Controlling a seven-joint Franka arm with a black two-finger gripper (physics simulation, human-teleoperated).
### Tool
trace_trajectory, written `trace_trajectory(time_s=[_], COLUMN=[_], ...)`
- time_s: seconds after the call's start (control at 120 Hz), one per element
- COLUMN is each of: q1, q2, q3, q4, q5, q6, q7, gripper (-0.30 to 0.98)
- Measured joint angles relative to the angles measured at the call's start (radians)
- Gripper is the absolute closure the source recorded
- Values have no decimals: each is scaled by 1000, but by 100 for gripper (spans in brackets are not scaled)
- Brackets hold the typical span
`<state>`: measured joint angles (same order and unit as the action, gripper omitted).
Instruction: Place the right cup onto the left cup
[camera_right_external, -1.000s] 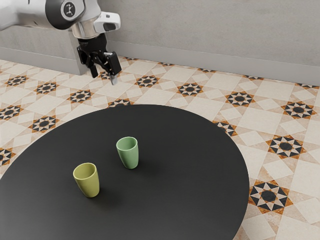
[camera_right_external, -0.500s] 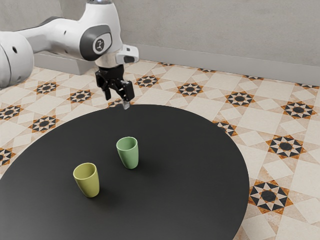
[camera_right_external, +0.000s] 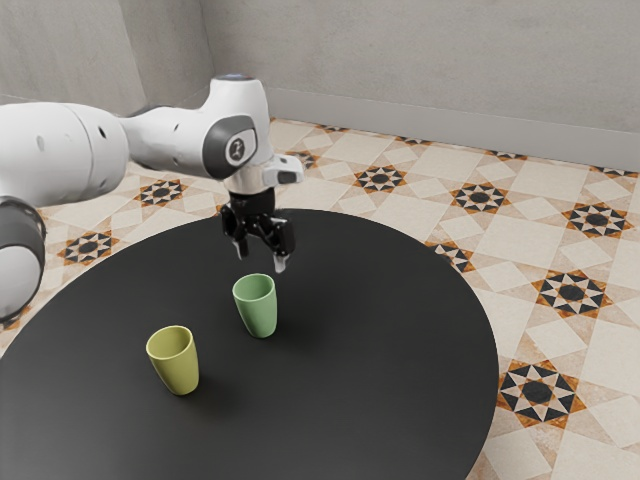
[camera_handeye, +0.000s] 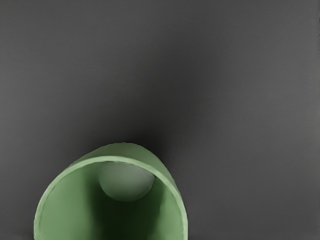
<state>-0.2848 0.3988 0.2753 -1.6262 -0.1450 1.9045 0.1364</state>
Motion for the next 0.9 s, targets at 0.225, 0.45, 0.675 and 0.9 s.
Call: trace_trajectory(time_s=[0.225, 0.45, 0.675, 0.9], q1=[1, 0, -1, -1], q2=[-15, 49, 53, 54], q3=[1, 1, -1, 0], q4=[-115, -84, -98, -130], q5=[-55, -61, -84, -88], q6=[124, 203, 248, 257], q7=[-24, -78, -132, -166], gripper=[3, 2, 2, 5])
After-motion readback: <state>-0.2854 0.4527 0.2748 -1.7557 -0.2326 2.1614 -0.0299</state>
